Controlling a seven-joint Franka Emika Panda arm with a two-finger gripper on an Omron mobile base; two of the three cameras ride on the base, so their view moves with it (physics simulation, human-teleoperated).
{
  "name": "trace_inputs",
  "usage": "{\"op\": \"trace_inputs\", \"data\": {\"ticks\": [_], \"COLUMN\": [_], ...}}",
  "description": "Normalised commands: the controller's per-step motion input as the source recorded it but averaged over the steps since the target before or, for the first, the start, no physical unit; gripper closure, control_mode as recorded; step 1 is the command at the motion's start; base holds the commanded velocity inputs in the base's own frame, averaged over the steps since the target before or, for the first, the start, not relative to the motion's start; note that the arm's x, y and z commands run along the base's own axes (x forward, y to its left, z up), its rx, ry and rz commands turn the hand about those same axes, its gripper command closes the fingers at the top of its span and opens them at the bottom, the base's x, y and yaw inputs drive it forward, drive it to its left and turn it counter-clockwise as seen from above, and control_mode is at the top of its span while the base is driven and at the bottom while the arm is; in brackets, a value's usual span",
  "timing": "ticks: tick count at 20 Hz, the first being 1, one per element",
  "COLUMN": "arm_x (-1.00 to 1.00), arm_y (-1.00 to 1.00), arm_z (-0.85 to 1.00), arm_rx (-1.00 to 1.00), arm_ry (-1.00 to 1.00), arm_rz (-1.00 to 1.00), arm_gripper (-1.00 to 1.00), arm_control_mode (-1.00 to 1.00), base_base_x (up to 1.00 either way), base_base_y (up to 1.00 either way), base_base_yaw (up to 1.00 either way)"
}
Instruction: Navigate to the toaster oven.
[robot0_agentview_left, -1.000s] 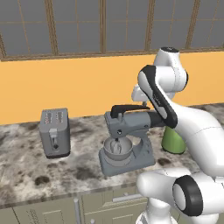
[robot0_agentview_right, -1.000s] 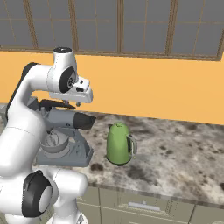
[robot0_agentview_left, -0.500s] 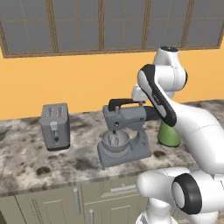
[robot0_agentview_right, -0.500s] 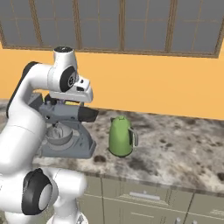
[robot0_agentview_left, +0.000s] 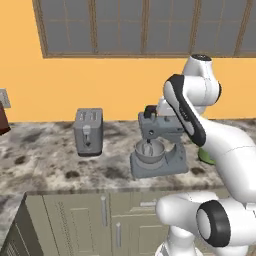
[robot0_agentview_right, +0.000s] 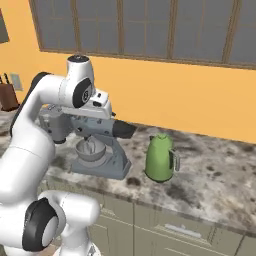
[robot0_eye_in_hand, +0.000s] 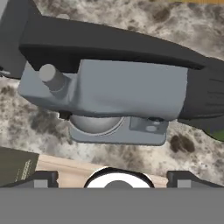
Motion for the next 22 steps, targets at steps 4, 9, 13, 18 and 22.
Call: {"op": "trace_inputs", "data": {"ticks": [4,9,13,18,22], "arm_x": [0.00,0.00,0.00,0.00,0.00], "arm_y": [0.00,0.00,0.00,0.00,0.00], "arm_z": [0.00,0.00,0.00,0.00,0.00], "arm_rx": [0.00,0.00,0.00,0.00,0.00], "arm_ry": [0.00,0.00,0.00,0.00,0.00], "arm_rz": [0.00,0.00,0.00,0.00,0.00], "arm_gripper": [-1.00,-1.00,-1.00,-1.00,-1.00], "arm_control_mode": [1.00,1.00,1.00,1.00,1.00], "base_base_x": [-0.13,-0.33,-0.46,-0.54,-0.57], "base_base_y": [0.40,0.28,0.34,0.35,0.38], "base_base_yaw": [0.83,0.82,0.78,0.76,0.72]}}
